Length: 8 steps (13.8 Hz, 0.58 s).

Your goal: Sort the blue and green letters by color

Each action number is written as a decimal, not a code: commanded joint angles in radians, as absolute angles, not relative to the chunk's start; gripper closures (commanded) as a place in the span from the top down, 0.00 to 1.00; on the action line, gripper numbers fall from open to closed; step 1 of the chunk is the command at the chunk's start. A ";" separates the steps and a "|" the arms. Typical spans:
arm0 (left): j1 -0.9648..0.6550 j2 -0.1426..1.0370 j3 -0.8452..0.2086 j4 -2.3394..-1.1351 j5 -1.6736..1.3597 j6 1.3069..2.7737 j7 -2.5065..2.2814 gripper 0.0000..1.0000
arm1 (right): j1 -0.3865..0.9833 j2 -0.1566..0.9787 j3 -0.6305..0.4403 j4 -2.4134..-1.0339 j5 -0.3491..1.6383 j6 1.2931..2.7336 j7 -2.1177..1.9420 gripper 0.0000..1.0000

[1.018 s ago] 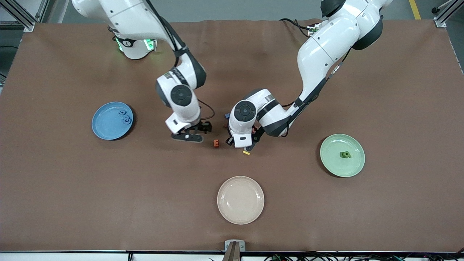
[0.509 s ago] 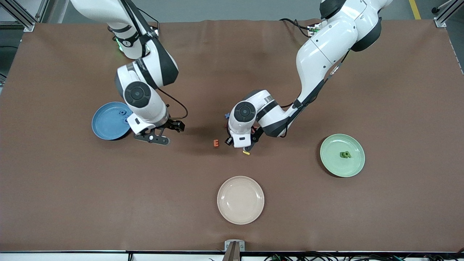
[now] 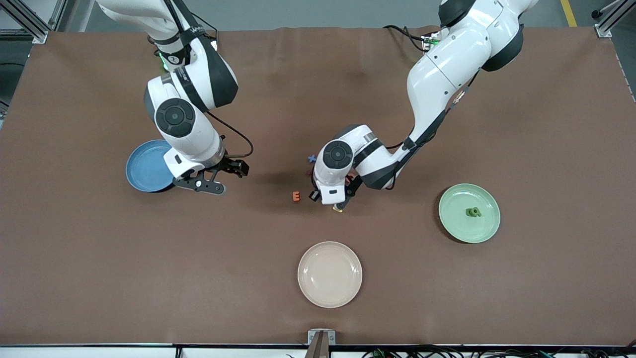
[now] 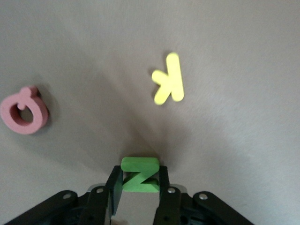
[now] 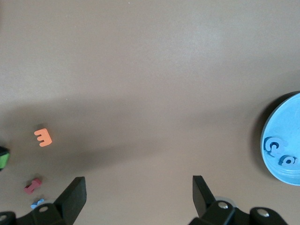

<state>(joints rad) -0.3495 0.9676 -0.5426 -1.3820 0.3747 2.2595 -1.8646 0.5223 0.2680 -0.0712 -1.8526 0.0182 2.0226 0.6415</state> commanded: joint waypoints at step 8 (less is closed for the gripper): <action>-0.123 0.592 -0.545 -1.618 0.379 2.011 -1.495 0.00 | 0.782 0.408 -0.055 -1.937 0.115 2.388 0.851 1.00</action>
